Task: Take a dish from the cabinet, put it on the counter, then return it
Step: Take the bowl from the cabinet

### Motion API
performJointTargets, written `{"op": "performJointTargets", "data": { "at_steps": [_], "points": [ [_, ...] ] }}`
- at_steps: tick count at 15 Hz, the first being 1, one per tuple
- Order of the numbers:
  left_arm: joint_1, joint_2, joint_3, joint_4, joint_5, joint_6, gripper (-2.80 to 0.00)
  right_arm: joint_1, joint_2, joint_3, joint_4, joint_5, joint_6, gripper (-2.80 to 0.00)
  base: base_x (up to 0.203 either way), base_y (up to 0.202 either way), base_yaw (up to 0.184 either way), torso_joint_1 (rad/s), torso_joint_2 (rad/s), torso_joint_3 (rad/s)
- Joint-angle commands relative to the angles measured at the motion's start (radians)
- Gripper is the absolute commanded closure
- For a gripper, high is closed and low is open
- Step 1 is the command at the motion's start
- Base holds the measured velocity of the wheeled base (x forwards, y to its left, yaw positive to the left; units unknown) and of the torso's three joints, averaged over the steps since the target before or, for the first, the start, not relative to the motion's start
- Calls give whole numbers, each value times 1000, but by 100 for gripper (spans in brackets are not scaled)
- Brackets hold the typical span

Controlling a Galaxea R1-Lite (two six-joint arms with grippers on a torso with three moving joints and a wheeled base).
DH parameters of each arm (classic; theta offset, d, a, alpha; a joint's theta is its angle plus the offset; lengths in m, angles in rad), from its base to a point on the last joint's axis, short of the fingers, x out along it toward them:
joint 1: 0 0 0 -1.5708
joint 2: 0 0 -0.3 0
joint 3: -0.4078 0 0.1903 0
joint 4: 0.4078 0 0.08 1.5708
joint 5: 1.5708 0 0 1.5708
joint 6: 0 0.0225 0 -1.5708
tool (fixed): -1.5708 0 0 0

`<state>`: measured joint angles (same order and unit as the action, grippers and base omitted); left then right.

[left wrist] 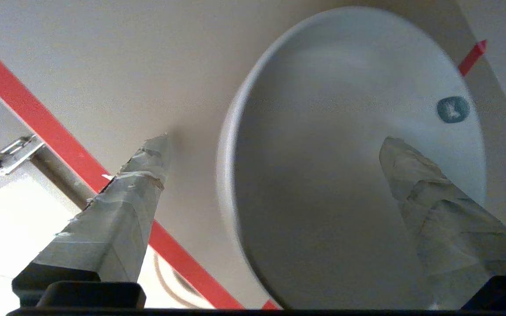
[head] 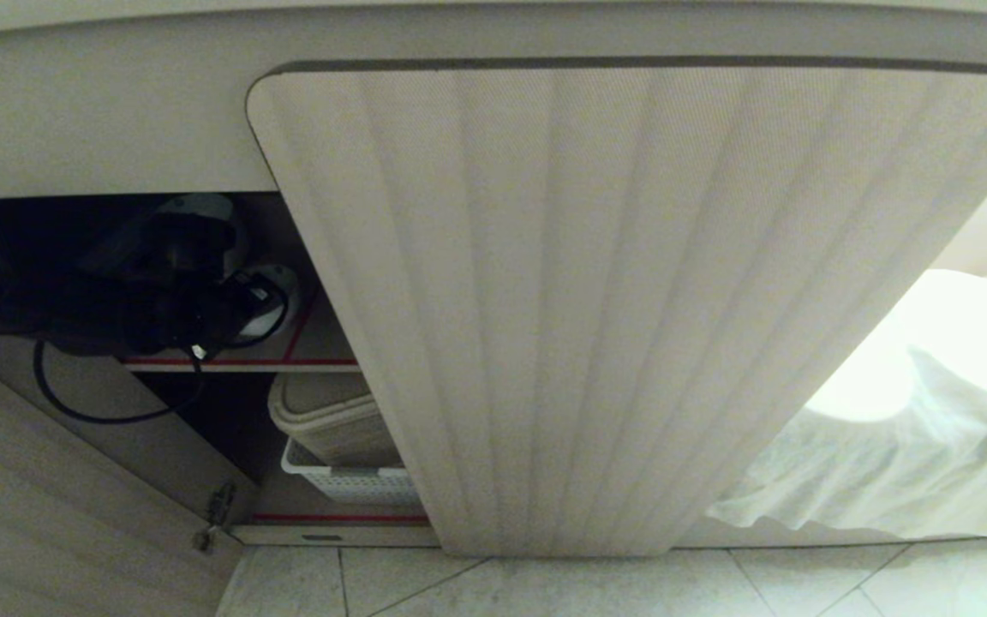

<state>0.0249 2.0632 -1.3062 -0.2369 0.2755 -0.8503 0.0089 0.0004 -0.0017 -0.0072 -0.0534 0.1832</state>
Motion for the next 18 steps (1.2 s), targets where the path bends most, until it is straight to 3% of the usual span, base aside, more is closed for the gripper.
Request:
{"op": "performJointTargets", "data": {
  "at_steps": [1, 8, 18],
  "points": [
    [0, -2, -14, 2, 2, -4, -280, 0, 0, 0, 0, 0, 1, 0, 0, 0, 0, 0, 0, 0],
    [1, 28, -104, 96, 3, -4, -280, 0, 0, 0, 0, 0, 1, 0, 0, 0, 0, 0, 0, 0],
    [7, 42, -132, 182, 4, -11, -280, 0, 0, 0, 0, 0, 1, 0, 0, 0, 0, 0, 0, 0]
  ]
}}
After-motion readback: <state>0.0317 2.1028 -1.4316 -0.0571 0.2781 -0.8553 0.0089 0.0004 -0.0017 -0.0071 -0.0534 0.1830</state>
